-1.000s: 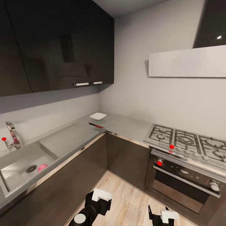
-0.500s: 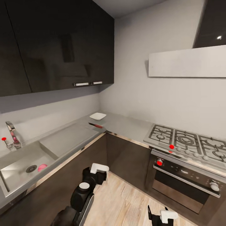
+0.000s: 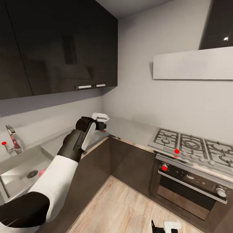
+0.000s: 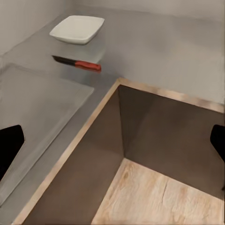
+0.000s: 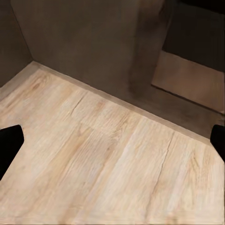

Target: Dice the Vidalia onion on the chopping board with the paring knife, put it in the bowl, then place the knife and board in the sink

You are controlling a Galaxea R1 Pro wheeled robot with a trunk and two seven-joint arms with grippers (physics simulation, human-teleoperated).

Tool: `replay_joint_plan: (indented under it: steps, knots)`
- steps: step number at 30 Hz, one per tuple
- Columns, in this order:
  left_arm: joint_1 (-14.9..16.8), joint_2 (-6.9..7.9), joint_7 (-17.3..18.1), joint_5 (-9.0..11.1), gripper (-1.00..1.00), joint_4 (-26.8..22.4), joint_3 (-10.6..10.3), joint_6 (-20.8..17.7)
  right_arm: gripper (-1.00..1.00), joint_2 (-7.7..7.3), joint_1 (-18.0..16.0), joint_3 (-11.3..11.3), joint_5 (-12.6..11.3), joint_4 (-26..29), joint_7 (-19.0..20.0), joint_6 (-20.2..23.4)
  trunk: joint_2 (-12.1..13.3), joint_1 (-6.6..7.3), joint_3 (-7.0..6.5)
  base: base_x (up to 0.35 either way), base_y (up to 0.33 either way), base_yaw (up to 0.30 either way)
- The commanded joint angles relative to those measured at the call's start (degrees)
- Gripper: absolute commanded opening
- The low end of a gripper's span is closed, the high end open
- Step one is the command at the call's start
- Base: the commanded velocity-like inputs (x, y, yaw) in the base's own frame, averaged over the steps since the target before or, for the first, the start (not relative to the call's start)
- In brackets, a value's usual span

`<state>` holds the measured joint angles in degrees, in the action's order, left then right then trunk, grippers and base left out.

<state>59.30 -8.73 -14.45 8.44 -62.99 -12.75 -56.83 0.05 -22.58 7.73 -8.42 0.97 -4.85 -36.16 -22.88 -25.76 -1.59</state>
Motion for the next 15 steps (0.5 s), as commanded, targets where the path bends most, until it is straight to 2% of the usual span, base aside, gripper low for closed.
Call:
replay_joint_plan:
  steps: [1,4,7,15]
  knots:
    - [1.0,0.03,-0.6,0.8,1.00,1.3,0.3,-0.2,1.00,0.15,0.3,0.5,-0.5,-0.1,-0.1,3.1,0.0,-0.02,0.03,0.000,0.000,0.000]
    - [2.2,0.35,-0.4,1.1,1.00,3.0,2.7,-0.2,1.00,0.64,2.9,0.5,-0.5,-0.1,0.1,12.6,0.0,-0.02,0.03,0.000,0.000,0.000]
    - [2.5,1.00,0.0,1.2,1.00,3.0,4.2,-0.2,1.00,0.98,5.5,0.5,-0.5,-0.1,0.3,15.7,0.0,-0.02,0.03,0.000,0.000,0.000]
    - [2.6,1.94,0.0,1.2,1.00,-1.4,4.5,-0.4,1.00,2.36,8.6,0.5,-0.5,-0.1,0.3,17.6,0.0,-0.02,0.03,0.000,0.000,0.000]
